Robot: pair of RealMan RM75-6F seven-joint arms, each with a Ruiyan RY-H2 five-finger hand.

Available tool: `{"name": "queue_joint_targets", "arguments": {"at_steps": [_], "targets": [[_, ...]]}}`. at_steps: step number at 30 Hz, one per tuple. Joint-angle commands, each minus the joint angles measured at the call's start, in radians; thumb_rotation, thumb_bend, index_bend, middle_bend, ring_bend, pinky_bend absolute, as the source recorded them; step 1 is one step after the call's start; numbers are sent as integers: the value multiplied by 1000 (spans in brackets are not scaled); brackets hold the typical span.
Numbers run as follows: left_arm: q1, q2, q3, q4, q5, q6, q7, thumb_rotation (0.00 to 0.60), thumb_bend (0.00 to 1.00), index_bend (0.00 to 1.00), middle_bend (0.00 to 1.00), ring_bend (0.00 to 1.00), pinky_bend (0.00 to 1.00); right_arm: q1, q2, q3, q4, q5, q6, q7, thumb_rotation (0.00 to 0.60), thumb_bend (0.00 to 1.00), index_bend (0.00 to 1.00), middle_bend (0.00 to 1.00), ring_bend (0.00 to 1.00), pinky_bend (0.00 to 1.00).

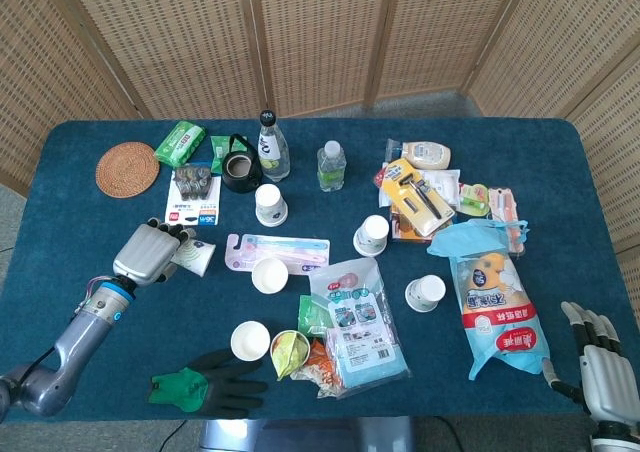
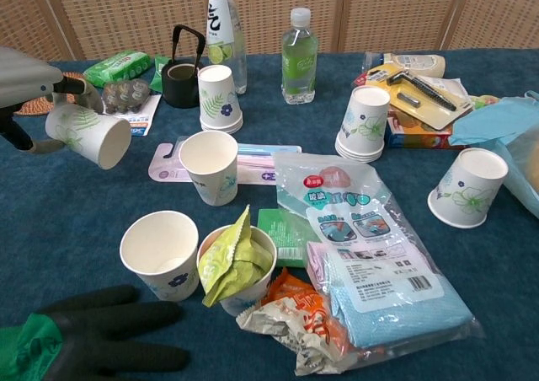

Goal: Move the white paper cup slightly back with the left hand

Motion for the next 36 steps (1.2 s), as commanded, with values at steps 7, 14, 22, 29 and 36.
{"name": "queue_joint_targets", "arguments": {"at_steps": [7,14,22,29,36], "targets": [[-40,66,44,-79,34,23,361,600,403,256,331,374,276,1,-3,0,9,-5,-1,12,600,417,0,39,0,0],[-60,27,71,-57,56,14,528,600,403,255,317,362,260,-3,-4,-2,16,-7,2,22,600,417,0,40,0,0],[-62,-18,68,-66,47,23,573,600,404,234,319,357,257,-6,-4,-2,22,-3,2,30,600,419,0,39,0,0],[-38,-4,3,-90,2,103,509,600,404,96,237,298,256,-7,-1,-2,22,-5,3,32,600,418,0,39,0,0],[18,57,-54,-198,-104,89,179,600,404,0,140,204,151,-1,2,3,19,-8,-1,24,600,419,0,39,0,0]]}}
